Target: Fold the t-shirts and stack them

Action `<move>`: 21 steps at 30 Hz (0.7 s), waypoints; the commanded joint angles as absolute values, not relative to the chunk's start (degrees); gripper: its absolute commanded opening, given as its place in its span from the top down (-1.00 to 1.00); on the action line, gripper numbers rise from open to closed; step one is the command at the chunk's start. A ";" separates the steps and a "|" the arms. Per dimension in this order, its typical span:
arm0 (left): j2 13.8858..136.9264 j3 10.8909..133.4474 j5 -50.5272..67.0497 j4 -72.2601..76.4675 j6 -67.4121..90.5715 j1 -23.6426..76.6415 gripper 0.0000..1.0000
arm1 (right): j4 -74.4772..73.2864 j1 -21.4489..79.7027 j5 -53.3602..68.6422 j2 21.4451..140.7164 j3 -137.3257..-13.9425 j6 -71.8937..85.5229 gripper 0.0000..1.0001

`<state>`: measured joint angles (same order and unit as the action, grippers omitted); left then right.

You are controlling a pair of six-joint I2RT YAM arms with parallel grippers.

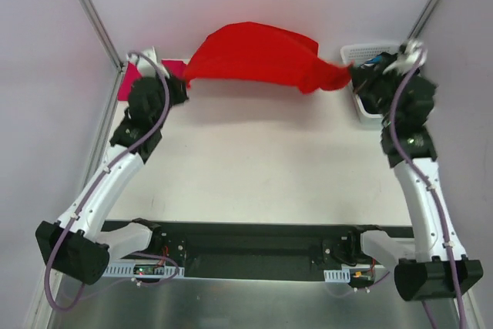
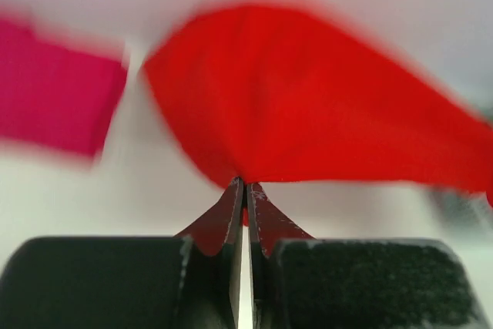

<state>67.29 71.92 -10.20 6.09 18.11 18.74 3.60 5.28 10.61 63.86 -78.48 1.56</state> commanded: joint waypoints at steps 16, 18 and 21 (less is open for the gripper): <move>33.92 37.09 -4.30 -44.99 57.13 26.54 1.00 | -36.38 25.66 7.91 38.05 -37.08 22.33 0.98; 34.63 37.79 -3.70 -45.44 56.52 26.54 1.00 | -37.09 25.58 8.96 38.93 -38.31 21.19 0.98; 35.68 39.11 -2.64 -45.44 55.99 26.63 1.00 | -38.84 26.54 10.81 41.13 -40.51 19.95 0.46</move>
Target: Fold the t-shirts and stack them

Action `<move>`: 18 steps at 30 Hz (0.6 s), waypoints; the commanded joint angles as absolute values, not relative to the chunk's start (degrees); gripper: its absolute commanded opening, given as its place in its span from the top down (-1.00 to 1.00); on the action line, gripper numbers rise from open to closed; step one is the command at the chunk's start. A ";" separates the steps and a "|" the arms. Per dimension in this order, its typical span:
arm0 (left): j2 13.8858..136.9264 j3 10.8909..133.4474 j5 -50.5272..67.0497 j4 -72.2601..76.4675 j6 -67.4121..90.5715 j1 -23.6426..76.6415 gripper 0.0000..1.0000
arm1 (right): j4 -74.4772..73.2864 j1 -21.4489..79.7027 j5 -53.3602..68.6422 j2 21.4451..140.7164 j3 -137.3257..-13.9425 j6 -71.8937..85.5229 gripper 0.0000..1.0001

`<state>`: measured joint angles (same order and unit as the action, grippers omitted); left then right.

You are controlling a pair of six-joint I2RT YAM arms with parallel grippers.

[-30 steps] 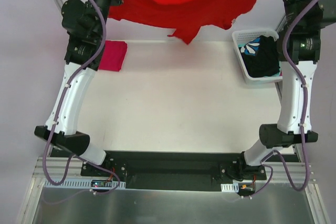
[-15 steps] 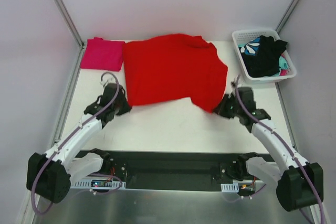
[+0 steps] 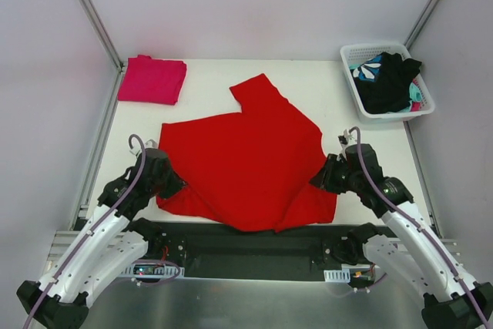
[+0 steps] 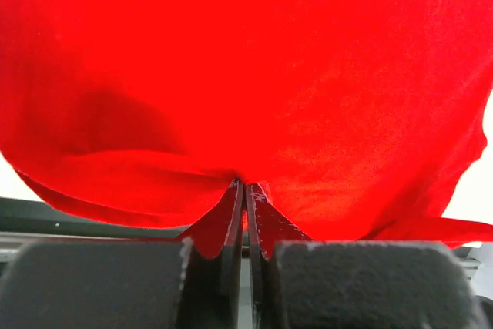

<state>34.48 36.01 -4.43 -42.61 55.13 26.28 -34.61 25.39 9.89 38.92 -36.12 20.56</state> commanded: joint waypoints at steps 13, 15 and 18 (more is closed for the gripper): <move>40.41 45.79 -4.48 -44.05 52.30 26.72 -0.98 | -40.44 27.51 1.50 48.68 -52.56 15.56 -0.93; 41.65 46.41 -4.49 -40.36 49.94 26.72 -0.98 | -34.75 27.42 1.67 50.35 -52.30 15.12 -0.93; 43.94 44.83 -2.91 -29.21 47.12 26.72 -0.98 | -27.72 27.25 0.97 56.06 -53.96 13.45 -0.96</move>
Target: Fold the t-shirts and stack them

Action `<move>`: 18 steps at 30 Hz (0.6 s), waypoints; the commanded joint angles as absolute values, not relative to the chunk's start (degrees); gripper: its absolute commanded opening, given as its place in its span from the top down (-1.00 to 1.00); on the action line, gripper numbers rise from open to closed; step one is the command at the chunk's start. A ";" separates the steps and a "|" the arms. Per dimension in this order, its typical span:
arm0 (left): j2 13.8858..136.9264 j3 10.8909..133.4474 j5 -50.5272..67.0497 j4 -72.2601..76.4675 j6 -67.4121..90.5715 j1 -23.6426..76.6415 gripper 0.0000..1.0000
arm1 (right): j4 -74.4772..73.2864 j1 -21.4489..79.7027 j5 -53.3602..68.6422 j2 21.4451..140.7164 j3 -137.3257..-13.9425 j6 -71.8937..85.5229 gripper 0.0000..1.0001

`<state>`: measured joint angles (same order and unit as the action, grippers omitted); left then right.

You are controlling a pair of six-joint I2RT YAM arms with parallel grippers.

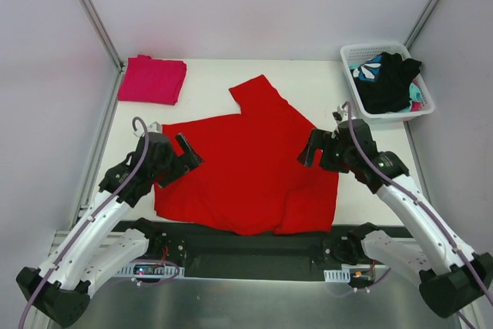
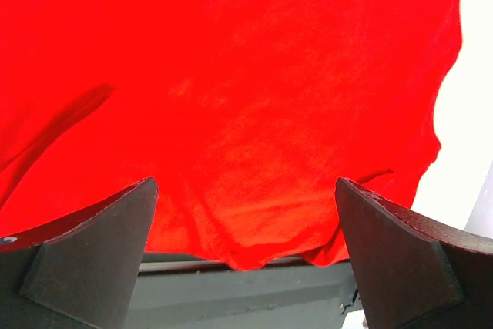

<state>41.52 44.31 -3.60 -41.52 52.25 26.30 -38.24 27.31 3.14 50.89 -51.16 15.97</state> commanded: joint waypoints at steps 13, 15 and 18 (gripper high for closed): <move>72.67 49.56 -4.66 -4.49 40.43 25.31 -0.80 | -13.45 17.23 12.46 88.23 -70.83 10.72 -0.52; 76.09 50.36 -5.27 -3.17 40.43 24.79 -0.55 | -12.75 15.82 15.54 93.83 -73.63 11.33 -0.06; 80.05 51.76 -5.89 -2.72 40.60 23.73 -0.13 | -12.83 15.56 18.27 99.64 -76.11 11.34 0.64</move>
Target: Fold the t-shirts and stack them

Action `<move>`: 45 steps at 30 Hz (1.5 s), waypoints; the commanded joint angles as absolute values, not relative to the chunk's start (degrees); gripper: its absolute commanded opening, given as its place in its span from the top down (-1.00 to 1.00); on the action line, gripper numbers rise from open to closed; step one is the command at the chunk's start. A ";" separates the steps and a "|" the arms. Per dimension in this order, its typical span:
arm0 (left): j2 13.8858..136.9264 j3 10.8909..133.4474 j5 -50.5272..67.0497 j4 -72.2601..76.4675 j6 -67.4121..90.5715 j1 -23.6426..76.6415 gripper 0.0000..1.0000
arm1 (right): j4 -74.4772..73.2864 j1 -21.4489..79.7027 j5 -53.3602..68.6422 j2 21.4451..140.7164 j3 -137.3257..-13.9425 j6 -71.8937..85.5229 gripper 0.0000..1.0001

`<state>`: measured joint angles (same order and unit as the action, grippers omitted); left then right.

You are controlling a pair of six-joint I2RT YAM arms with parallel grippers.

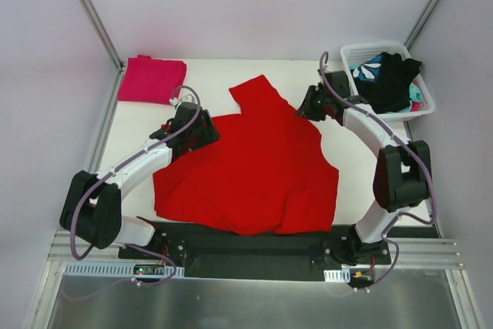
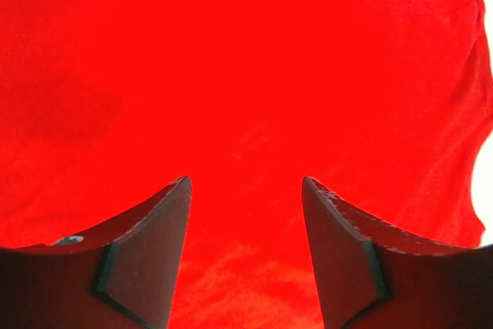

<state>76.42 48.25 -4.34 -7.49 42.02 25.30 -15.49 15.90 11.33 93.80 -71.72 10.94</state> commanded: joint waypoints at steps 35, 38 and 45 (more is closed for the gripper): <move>102.21 59.06 2.02 -3.78 46.58 18.19 0.48 | -17.58 10.20 26.54 119.44 -84.90 11.16 0.98; 103.27 60.11 2.20 -3.17 46.67 18.11 0.48 | -18.46 9.50 26.63 120.23 -85.78 11.25 0.98; 104.42 62.58 3.34 -3.25 46.06 17.84 -0.04 | -19.25 8.00 27.07 123.22 -87.98 11.69 0.98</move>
